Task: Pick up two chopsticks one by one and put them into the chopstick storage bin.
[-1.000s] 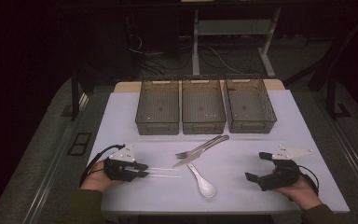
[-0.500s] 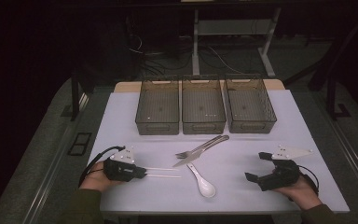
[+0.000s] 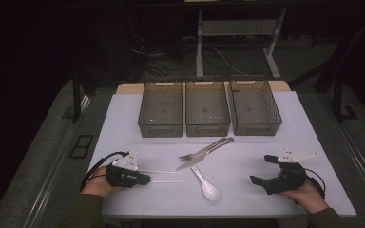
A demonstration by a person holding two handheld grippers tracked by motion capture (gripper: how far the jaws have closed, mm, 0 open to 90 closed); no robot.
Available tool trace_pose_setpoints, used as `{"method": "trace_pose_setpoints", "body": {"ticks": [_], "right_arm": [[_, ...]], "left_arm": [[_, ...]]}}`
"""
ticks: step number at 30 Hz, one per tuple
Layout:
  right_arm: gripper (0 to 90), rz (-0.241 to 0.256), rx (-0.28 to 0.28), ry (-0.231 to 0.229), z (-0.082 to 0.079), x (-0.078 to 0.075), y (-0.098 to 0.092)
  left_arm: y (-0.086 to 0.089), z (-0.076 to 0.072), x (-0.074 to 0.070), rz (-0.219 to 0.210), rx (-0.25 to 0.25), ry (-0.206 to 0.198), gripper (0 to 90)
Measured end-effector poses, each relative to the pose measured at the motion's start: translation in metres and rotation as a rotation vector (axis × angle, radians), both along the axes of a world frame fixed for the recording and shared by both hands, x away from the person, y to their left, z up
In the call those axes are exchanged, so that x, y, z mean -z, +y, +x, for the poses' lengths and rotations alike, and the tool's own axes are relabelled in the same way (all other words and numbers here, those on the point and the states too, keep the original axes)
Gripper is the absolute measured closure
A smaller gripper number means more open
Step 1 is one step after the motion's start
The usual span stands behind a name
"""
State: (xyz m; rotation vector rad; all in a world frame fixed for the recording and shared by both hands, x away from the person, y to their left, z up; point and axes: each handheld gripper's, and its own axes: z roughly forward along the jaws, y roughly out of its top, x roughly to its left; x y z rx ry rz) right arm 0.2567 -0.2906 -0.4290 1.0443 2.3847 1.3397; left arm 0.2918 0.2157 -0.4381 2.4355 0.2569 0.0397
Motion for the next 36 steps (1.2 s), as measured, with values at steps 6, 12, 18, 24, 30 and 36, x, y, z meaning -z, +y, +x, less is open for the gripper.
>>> {"method": "trace_pose_setpoints", "body": {"ticks": [6,12,18,24,30,36], "right_arm": [[1.9,-0.002,-0.005,0.0,0.0,0.0,0.0],[1.9,-0.001,-0.006,0.001,0.0,0.0,0.001],[1.9,-0.001,-0.008,0.0,0.0,0.0,0.001],[1.9,0.0,-0.008,0.001,0.0,0.0,0.001],[1.9,-0.001,-0.007,0.002,0.0,0.0,0.001],[1.9,-0.001,-0.006,0.002,0.0,0.0,0.001]], "left_arm": [[0.003,-0.003,0.0,0.009,0.003,-0.016,80.5],[0.001,-0.004,0.0,0.019,0.019,-0.03,82.3],[0.001,-0.004,-0.002,0.023,0.034,-0.022,83.5],[0.0,-0.002,-0.004,0.033,0.006,-0.003,84.2],[-0.003,-0.005,-0.011,-0.002,-0.003,0.01,84.2],[-0.006,-0.006,-0.02,-0.053,-0.02,-0.014,84.2]]}}
